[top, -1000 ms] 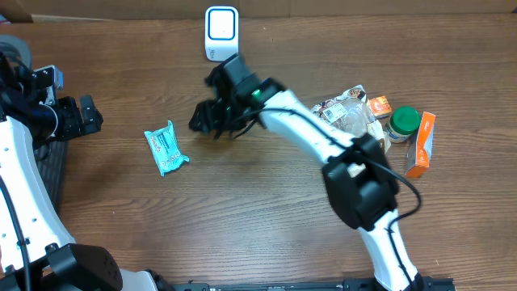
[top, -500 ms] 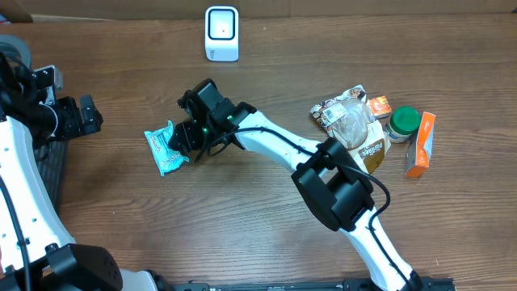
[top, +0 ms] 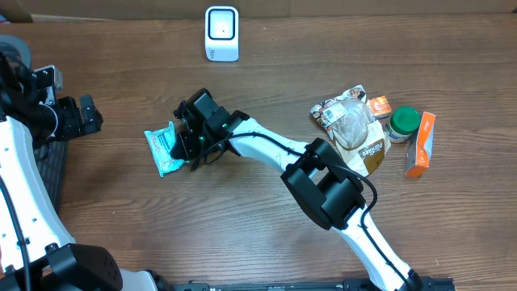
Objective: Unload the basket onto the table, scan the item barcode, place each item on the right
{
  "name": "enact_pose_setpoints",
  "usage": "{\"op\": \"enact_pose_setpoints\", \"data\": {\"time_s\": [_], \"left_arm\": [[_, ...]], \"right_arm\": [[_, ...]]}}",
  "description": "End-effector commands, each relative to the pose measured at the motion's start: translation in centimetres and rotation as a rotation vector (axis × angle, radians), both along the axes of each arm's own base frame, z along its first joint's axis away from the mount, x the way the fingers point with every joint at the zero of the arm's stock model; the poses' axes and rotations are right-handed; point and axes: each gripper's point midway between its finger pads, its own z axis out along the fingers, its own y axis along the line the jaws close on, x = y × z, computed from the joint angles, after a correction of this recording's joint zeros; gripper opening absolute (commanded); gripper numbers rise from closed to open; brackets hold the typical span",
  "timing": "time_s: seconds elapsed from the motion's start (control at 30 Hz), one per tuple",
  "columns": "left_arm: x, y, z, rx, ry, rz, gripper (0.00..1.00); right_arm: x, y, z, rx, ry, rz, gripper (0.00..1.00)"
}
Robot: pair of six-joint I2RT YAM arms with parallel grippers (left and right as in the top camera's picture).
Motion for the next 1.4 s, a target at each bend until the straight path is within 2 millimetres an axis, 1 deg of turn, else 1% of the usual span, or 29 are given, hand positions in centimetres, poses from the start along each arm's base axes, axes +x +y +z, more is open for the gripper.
{"op": "enact_pose_setpoints", "data": {"time_s": [0.0,0.07,0.13,0.2,0.33,0.37,0.43,0.5,0.57,0.6,0.63,0.73,0.8,0.93,1.03,1.1,1.17,1.23,1.3,1.33,1.37], "left_arm": [[0.1,-0.4,0.2,0.006,-0.01,-0.033,1.0],[0.1,-0.4,0.2,0.006,-0.009,-0.034,1.0],[0.1,-0.4,0.2,0.006,-0.01,-0.033,1.0],[0.1,-0.4,0.2,0.006,-0.01,-0.034,1.0],[0.1,-0.4,0.2,0.006,-0.01,-0.034,1.0],[0.1,-0.4,0.2,0.006,-0.01,-0.033,0.99],[0.1,-0.4,0.2,0.006,-0.01,-0.034,1.0],[0.1,-0.4,0.2,0.006,-0.01,-0.034,0.99],[0.1,-0.4,0.2,0.006,-0.009,-0.033,1.0],[0.1,-0.4,0.2,0.006,-0.01,-0.034,0.99],[0.1,-0.4,0.2,0.006,-0.01,-0.034,1.0],[0.1,-0.4,0.2,0.006,-0.01,-0.033,0.99],[0.1,-0.4,0.2,0.006,-0.01,-0.033,1.0],[0.1,-0.4,0.2,0.006,-0.01,-0.033,0.99],[0.1,-0.4,0.2,0.006,-0.009,-0.034,1.0],[0.1,-0.4,0.2,0.006,-0.01,-0.034,0.99],[0.1,-0.4,0.2,0.006,-0.009,-0.033,0.99],[0.1,-0.4,0.2,0.006,-0.01,-0.033,0.99],[0.1,-0.4,0.2,0.006,-0.01,-0.033,1.0],[0.1,-0.4,0.2,0.006,-0.01,-0.034,1.0],[0.1,-0.4,0.2,0.006,-0.01,-0.034,0.99]], "right_arm": [[-0.9,0.4,-0.2,0.028,0.051,0.034,0.04],[-0.6,0.2,1.0,0.059,0.069,0.043,0.04],[0.3,-0.5,2.2,0.057,0.071,0.023,0.04],[1.6,-1.8,3.7,0.038,0.059,-0.015,0.04],[4.3,-5.5,7.0,-0.062,-0.044,-0.11,0.04],[5.0,-7.0,7.9,-0.122,-0.09,-0.157,0.04],[5.9,-9.3,9.1,-0.223,-0.177,-0.213,0.04],[6.8,-12.1,10.1,-0.37,-0.276,-0.303,0.04],[7.4,-14.4,10.4,-0.505,-0.362,-0.37,0.04],[7.8,-16.5,10.5,-0.648,-0.454,-0.427,0.04],[8.1,-17.8,10.3,-0.746,-0.517,-0.458,0.04],[8.4,-20.3,9.8,-0.965,-0.677,-0.502,0.04],[8.3,-21.3,9.0,-1.083,-0.752,-0.499,0.04],[8.0,-22.1,6.2,-1.261,-0.827,-0.413,0.04],[7.9,-22.7,5.2,-1.352,-0.87,-0.392,0.04],[7.6,-22.2,4.9,-1.347,-0.872,-0.377,0.04],[6.8,-20.8,4.4,-1.302,-0.855,-0.347,0.12],[5.2,-18.7,2.9,-1.243,-0.809,-0.224,0.19],[2.5,-15.9,0.8,-1.156,-0.728,0.007,0.26],[0.1,-13.9,-0.5,-1.086,-0.683,0.183,0.31],[-0.9,-13.0,-0.9,-1.055,-0.671,0.238,0.33]]}}
